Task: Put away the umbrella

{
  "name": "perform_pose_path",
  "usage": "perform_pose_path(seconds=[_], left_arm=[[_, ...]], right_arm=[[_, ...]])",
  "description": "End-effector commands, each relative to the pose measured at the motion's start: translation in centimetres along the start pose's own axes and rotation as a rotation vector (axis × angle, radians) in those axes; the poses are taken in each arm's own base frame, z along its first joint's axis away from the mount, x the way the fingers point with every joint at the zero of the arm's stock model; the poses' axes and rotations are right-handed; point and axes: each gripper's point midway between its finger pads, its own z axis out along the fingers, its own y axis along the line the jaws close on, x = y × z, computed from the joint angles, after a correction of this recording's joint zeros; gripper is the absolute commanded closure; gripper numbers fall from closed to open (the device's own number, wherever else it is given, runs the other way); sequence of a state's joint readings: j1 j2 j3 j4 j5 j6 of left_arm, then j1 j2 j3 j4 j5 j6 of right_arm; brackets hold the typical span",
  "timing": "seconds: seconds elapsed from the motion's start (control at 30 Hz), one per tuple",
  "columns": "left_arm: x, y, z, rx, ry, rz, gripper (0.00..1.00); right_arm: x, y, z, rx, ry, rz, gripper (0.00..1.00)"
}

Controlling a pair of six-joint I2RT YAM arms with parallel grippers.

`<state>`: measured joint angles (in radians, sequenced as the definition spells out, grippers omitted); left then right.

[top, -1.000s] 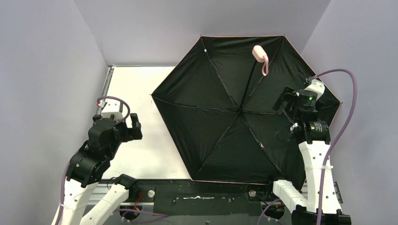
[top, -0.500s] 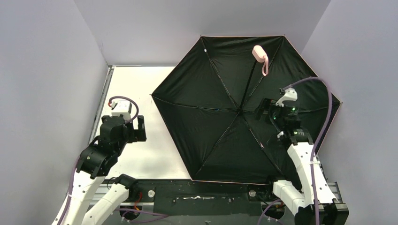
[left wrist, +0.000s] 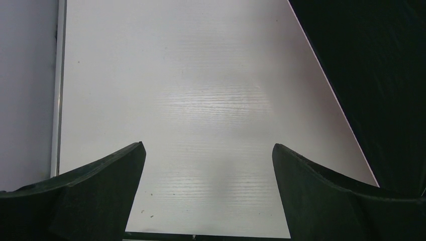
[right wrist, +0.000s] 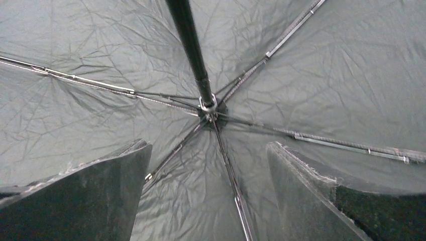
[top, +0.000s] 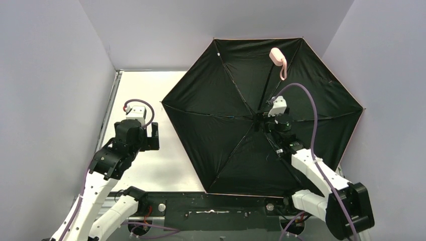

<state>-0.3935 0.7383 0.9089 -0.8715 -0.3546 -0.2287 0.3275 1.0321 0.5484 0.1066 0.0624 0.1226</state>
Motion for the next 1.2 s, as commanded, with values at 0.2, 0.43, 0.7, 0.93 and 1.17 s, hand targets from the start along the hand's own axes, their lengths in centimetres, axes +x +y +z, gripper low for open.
perform_pose_path(seconds=[0.2, 0.43, 0.7, 0.93, 1.17], left_arm=[[-1.3, -0.1, -0.4, 0.015, -0.054, -0.026, 0.03], [-1.3, -0.2, -0.3, 0.019, -0.051, -0.022, 0.03], [-1.3, -0.5, 0.0, 0.029, -0.039, -0.012, 0.04], [-1.3, -0.5, 0.1, 0.028, -0.038, -0.009, 0.04], [-1.3, -0.6, 0.3, 0.028, -0.032, -0.001, 0.04]], right_arm=[[-3.2, 1.7, 4.2, -0.097, -0.215, -0.141, 0.3], [-4.2, -0.4, 5.4, -0.122, -0.275, -0.098, 0.38], [-5.2, 0.3, 6.7, -0.234, -0.322, -0.099, 0.4], [-4.8, 1.0, 8.0, -0.274, -0.313, -0.08, 0.5], [-4.5, 0.2, 9.2, -0.26, -0.313, -0.072, 0.67]])
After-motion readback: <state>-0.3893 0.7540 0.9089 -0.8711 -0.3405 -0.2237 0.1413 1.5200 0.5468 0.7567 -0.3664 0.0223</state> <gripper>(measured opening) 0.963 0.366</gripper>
